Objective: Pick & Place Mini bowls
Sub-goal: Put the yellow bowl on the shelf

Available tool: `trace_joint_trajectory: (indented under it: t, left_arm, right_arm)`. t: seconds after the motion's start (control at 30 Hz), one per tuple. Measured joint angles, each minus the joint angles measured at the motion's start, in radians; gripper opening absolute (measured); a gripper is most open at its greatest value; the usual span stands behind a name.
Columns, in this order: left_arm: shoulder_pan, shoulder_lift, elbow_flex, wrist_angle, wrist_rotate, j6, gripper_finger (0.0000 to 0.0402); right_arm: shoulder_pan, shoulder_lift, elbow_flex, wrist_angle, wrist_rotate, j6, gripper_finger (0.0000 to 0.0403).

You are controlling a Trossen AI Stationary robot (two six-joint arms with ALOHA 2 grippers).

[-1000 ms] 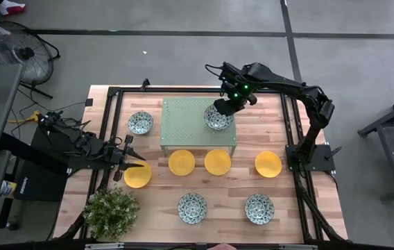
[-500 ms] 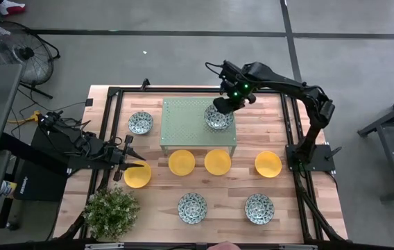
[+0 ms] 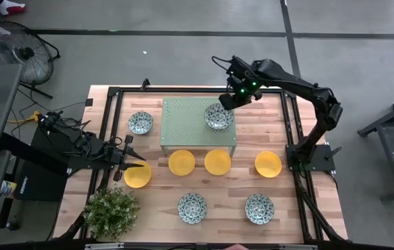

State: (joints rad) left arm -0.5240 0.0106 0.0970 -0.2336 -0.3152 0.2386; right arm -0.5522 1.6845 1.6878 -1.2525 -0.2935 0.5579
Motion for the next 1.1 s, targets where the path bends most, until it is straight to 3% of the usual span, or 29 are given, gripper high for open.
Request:
trace_joint_trajectory:
  t: [0.37,0.67,0.8,1.1]
  left_arm:
    - [0.0,0.0,0.0,0.0,0.0,0.0,0.0104]
    - [0.0,0.0,0.0,0.0,0.0,0.0,0.0104]
    - [0.0,0.0,0.0,0.0,0.0,0.0,0.0104]
    - [0.0,0.0,0.0,0.0,0.0,0.0,0.0104]
  right_arm:
    - [0.01,-0.048,0.0,-0.206,0.068,-0.027,0.0162]
    - [0.071,-0.097,-0.008,-0.318,0.231,-0.019,0.0165]
    - [0.105,-0.15,-0.082,-0.306,0.239,0.004,0.0162]
    - [0.195,-0.364,-0.404,-0.173,0.17,0.097,0.015]
